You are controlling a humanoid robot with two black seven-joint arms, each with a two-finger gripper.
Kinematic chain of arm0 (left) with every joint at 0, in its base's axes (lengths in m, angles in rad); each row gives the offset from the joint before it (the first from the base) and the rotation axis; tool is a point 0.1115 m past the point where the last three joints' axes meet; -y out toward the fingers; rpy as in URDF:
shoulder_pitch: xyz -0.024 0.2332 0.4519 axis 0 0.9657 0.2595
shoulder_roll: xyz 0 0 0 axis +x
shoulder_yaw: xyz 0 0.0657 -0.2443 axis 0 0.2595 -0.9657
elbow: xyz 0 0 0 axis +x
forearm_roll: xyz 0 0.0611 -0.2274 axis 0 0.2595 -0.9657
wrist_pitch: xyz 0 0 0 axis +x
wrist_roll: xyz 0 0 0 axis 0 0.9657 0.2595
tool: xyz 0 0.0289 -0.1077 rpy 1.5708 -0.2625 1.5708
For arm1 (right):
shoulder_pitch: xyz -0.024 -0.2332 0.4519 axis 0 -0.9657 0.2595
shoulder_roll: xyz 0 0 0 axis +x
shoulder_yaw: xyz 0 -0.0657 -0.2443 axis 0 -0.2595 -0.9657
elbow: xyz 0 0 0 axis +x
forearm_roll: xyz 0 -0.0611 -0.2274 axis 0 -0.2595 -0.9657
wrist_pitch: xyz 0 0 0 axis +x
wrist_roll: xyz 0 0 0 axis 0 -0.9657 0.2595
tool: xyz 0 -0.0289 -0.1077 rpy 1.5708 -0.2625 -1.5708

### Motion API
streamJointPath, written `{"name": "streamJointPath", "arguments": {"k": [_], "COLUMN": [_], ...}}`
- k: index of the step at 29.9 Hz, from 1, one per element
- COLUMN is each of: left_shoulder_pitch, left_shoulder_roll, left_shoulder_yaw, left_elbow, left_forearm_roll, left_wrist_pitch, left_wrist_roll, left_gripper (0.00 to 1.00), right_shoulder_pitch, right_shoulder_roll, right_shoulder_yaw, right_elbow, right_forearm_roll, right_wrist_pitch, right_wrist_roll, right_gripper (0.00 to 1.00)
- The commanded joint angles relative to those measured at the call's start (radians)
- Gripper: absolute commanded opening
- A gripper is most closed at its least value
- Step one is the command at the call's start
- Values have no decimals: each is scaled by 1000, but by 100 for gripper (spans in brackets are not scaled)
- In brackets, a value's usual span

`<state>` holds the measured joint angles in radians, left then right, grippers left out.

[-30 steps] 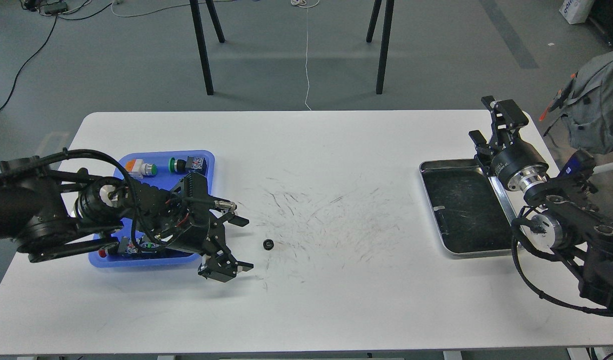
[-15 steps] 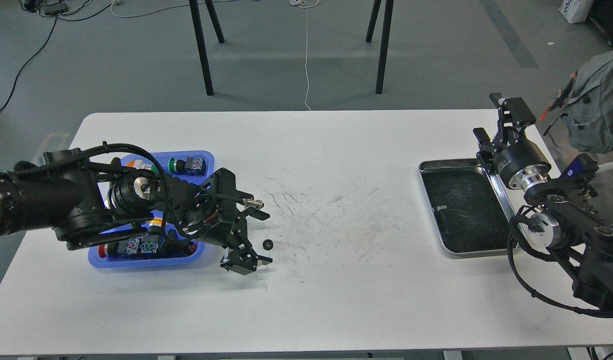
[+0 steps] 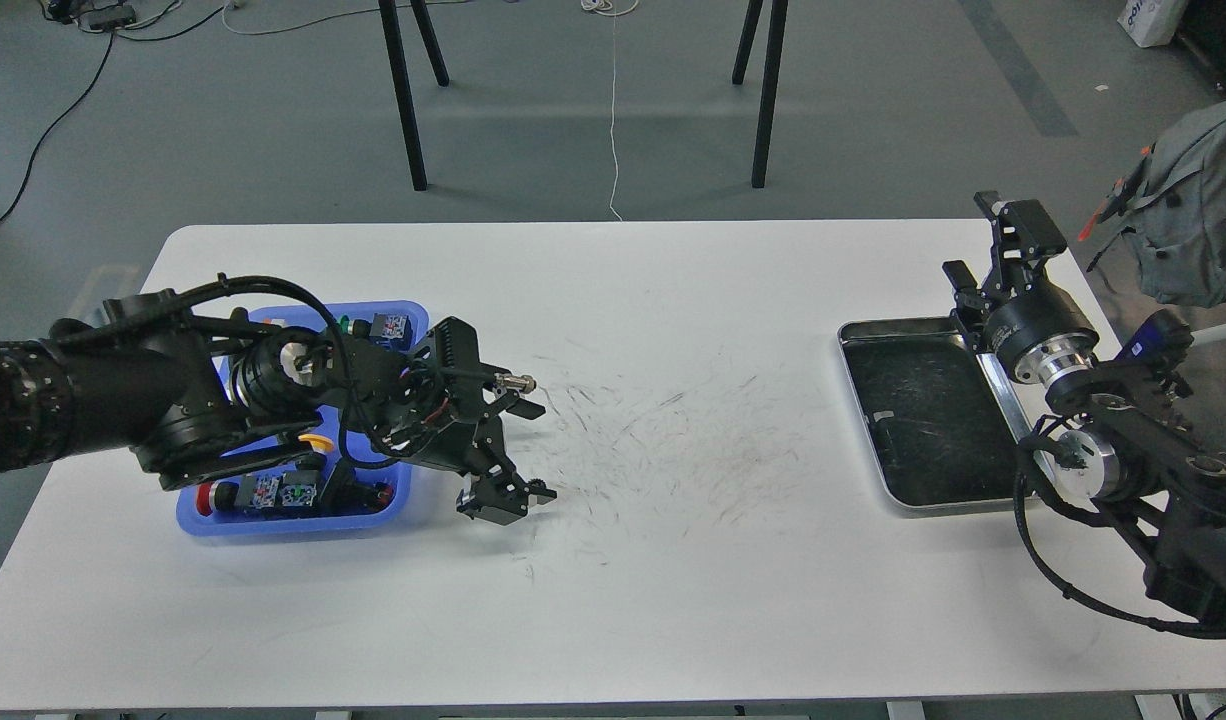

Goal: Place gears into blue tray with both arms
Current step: 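Close the left gripper around the black gear on the table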

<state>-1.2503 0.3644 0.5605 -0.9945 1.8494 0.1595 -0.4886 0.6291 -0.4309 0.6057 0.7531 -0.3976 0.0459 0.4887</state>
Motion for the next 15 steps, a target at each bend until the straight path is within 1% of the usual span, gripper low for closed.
{"name": "streamJointPath", "arguments": {"k": [1,6,9,13,15], "left_shoulder_pitch": [-1,2,9,26,31], "left_shoulder_roll": [1,-1,-1,-4,-8], "left_shoulder_yaw": [22,47,62,84,87], "left_elbow": [11,10,7,14,19], "left_forearm_roll": [-10,-12,-10,-10,-10], "left_wrist_pitch": [35,57,67,141,155], "left_wrist_roll": [0,0,0,0,0], "left_gripper": [99,98,94,86,85], "right_shoulder_pitch": [-3,-3,-2,-3,-3], "right_shoulder_roll": [0,0,0,0,0], "right_shoulder_yaw": [-1,-3,-18,-21,-23], "right_elbow": [0,0,0,0,0], "right_forearm_roll": [-1,-1,-1,-1,-1], "right_wrist_pitch": [2,2,2,2,2], "right_wrist_roll": [0,0,0,0,0], "right_gripper": [93,93,93,93,93]}}
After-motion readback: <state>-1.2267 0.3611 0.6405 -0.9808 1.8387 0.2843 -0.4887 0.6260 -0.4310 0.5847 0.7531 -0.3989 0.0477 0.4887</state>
